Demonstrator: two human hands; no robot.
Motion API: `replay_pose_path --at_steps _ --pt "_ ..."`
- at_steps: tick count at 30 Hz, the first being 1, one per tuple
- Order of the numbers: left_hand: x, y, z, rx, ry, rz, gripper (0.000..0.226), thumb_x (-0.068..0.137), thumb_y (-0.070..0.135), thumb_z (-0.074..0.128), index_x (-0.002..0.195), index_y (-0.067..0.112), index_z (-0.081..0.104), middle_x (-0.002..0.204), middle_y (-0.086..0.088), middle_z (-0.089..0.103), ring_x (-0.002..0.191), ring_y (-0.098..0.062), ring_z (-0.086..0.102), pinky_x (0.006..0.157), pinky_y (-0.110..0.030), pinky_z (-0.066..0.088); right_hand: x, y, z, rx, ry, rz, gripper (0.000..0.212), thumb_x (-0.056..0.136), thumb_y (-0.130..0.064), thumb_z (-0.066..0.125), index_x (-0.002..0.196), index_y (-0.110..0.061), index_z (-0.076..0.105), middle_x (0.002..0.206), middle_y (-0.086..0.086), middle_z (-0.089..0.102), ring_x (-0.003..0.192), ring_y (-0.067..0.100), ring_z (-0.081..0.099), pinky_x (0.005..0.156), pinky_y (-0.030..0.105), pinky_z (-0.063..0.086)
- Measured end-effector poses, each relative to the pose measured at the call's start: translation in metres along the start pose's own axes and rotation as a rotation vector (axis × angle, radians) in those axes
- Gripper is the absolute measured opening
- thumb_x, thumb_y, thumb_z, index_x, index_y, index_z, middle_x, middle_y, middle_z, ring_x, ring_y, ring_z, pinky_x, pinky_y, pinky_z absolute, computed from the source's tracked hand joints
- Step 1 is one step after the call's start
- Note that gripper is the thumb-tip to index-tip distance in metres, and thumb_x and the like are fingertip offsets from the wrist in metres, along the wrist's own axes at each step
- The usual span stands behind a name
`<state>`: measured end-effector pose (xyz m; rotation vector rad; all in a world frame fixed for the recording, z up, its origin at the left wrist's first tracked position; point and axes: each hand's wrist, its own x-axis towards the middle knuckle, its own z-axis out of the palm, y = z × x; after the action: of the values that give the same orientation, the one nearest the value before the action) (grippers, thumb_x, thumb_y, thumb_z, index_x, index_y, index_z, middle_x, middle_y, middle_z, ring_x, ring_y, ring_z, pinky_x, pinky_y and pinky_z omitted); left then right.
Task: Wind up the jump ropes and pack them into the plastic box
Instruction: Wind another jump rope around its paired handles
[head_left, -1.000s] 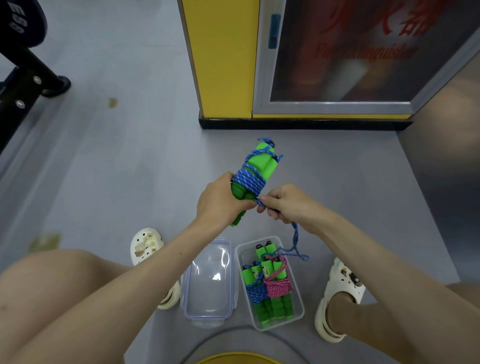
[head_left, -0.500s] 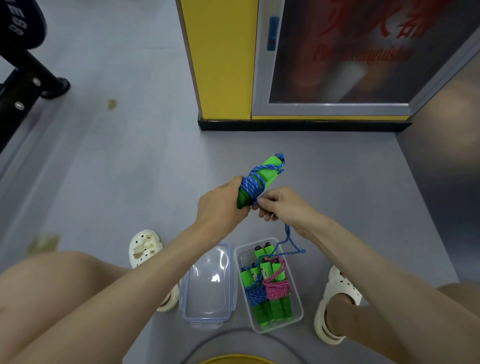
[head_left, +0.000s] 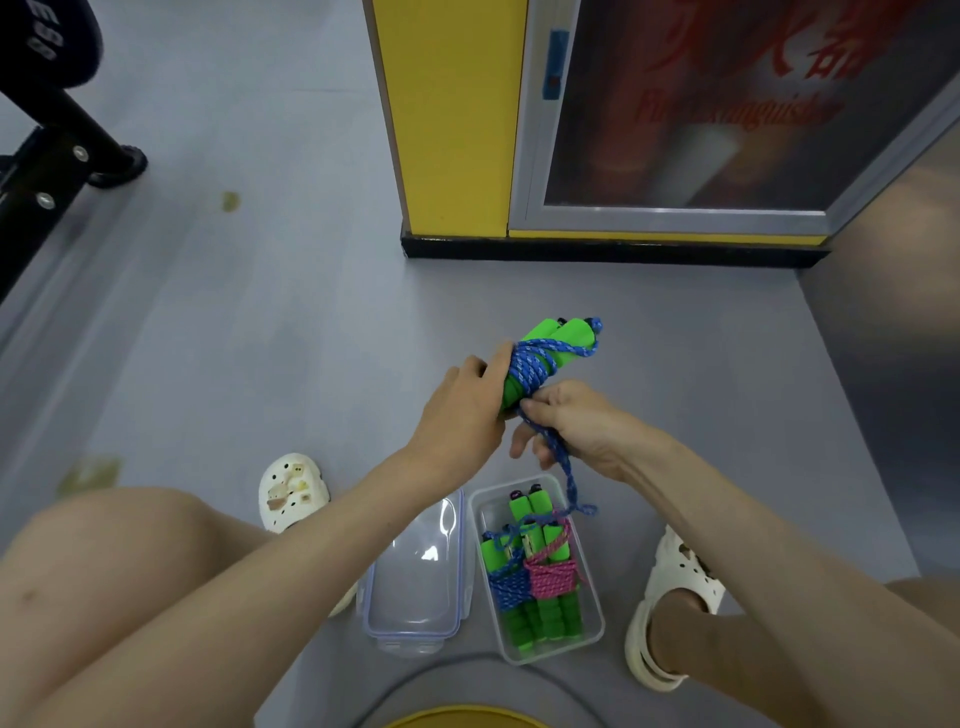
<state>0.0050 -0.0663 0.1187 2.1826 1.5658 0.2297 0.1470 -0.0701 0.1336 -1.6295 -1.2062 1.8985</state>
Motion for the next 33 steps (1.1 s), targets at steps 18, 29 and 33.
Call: replay_pose_path --at_steps 18,29,33 --pt "-0.004 0.002 0.012 0.304 0.280 -0.046 0.094 0.053 0.003 0.076 0.139 -0.006 0.039 0.112 -0.024 0.055 0.081 -0.034 0.053 0.063 -0.036 0.043 0.003 -0.009 0.001 0.260 0.088 -0.011 0.021 0.100 -0.013 0.043 0.093 0.002 0.058 0.056 0.008 0.056 0.036 0.006 0.035 0.035 0.016 0.027" --pt "0.006 0.011 0.000 -0.256 0.091 -0.046 0.095 0.077 0.031 0.069 0.150 0.010 0.010 0.136 -0.011 0.024 0.126 -0.027 0.027 0.103 -0.030 0.025 0.007 -0.002 -0.009 0.063 0.336 -0.061 0.037 0.091 -0.041 0.058 0.069 -0.010 0.059 0.053 0.002 0.048 0.038 0.006 0.029 0.041 0.020 0.024" --pt "0.010 0.002 -0.018 -0.744 0.015 -0.259 0.084 0.076 0.036 0.076 0.144 0.017 0.030 0.123 -0.001 0.039 0.112 -0.015 0.047 0.085 -0.023 0.047 0.001 -0.002 -0.019 -0.020 0.197 -0.085 0.036 0.092 -0.038 0.056 0.069 -0.011 0.058 0.055 0.001 0.049 0.042 0.007 0.029 0.045 0.020 0.024"
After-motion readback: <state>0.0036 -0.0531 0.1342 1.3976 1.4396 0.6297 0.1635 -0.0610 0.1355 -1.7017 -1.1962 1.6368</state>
